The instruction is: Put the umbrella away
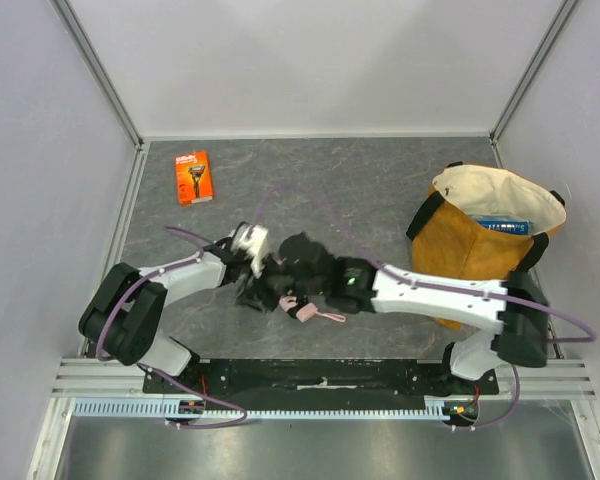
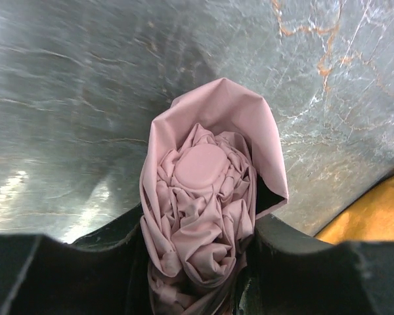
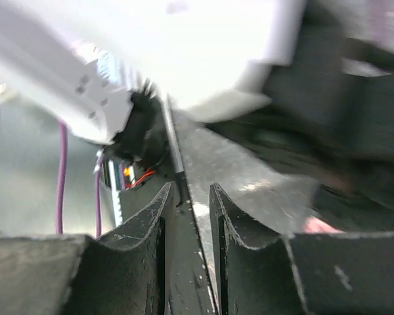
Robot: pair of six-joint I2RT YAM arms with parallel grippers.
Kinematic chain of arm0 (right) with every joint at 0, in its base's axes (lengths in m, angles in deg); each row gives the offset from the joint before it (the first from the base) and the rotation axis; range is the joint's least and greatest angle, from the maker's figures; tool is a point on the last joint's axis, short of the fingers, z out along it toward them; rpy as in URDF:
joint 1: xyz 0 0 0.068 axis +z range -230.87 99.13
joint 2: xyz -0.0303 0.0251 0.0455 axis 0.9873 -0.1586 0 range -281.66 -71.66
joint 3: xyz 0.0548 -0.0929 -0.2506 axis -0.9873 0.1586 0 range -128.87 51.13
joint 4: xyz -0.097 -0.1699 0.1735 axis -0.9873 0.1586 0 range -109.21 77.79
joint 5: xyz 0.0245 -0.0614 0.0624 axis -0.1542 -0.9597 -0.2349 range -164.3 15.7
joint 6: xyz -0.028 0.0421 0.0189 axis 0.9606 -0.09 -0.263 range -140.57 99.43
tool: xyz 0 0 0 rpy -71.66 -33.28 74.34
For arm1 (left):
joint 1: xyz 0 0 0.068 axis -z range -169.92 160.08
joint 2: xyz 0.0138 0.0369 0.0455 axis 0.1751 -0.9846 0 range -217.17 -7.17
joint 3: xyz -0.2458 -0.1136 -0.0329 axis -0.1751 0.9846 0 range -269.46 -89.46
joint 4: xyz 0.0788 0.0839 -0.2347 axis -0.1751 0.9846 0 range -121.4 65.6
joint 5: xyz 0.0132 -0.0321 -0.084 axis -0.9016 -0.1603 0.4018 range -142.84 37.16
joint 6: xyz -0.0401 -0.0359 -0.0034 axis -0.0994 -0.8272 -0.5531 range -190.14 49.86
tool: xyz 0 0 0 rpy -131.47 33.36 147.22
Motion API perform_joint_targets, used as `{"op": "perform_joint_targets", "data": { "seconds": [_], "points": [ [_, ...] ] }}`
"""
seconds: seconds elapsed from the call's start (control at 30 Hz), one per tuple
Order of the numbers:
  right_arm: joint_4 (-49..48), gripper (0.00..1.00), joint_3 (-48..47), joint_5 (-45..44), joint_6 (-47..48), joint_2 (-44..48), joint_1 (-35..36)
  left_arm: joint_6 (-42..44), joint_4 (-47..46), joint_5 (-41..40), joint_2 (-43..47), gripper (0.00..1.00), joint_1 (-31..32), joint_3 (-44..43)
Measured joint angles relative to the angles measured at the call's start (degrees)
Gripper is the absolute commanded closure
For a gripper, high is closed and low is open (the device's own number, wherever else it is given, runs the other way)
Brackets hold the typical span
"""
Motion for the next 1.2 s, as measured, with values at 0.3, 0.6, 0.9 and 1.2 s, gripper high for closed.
{"op": "perform_joint_targets", "data": {
  "seconds": [0.3,0.6,0.9,1.2],
  "points": [
    [0.9,0.3,11.74,-5.75,-7.87,12.07,-12.7,4.76,0.02,-5.92,17.9,0.98,-0.81,9.38],
    [2.99,0.12,12.83,-4.85,-8.72,11.69,-11.85,13.75,-12.98,0.42,45.59,0.98,-0.85,19.93],
    [1.36,0.02,13.03,-7.67,-11.34,10.27,-6.86,15.47,-14.86,3.19,52.46,0.98,-0.85,20.96],
    [14.45,0.19,-1.95,-35.91,-8.96,-2.71,4.59,14.47,-5.31,1.81,47.98,0.98,-1.27,14.97]
  ]
}}
